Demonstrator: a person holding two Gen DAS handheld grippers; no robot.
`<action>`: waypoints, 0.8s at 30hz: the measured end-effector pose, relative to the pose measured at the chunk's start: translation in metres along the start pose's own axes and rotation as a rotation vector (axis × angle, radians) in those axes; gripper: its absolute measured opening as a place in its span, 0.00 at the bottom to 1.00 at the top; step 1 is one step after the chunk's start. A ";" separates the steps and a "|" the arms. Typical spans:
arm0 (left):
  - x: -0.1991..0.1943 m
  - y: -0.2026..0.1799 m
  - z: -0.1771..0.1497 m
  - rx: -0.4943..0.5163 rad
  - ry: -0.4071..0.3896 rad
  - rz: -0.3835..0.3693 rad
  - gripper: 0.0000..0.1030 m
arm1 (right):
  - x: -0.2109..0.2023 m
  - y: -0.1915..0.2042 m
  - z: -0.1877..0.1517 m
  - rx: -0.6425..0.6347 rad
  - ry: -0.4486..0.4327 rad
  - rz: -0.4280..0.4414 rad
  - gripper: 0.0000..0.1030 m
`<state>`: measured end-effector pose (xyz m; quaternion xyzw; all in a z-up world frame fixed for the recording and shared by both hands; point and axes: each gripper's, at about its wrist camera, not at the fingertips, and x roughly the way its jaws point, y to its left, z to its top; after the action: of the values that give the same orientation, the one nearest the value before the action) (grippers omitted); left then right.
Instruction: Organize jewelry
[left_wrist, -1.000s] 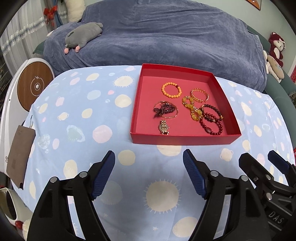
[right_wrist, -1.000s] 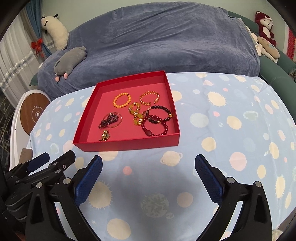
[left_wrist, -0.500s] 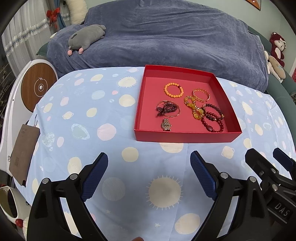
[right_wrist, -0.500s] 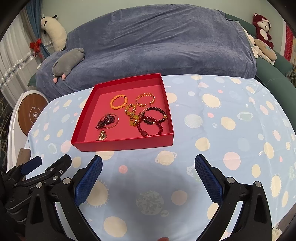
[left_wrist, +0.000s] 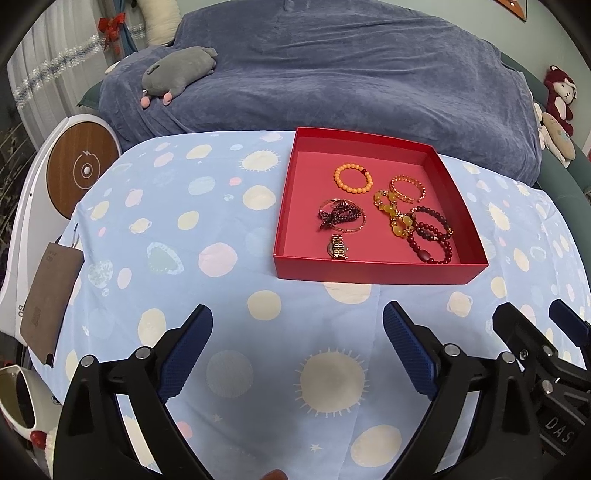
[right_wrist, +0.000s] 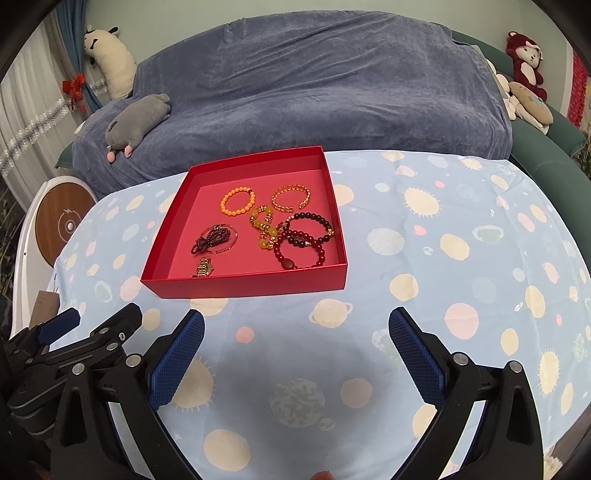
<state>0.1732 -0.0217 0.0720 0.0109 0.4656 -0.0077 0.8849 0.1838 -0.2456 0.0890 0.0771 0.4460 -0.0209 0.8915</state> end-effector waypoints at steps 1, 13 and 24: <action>0.000 0.000 0.000 -0.001 0.000 0.000 0.87 | 0.000 0.000 0.000 -0.001 0.000 0.000 0.94; 0.000 0.001 0.000 0.001 -0.001 0.006 0.87 | -0.002 0.002 -0.001 -0.005 -0.003 -0.005 0.94; -0.001 0.002 -0.002 0.002 -0.005 0.012 0.87 | -0.002 0.003 -0.001 -0.011 -0.003 -0.006 0.94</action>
<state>0.1710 -0.0196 0.0716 0.0147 0.4631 -0.0028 0.8862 0.1817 -0.2430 0.0903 0.0707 0.4448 -0.0214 0.8926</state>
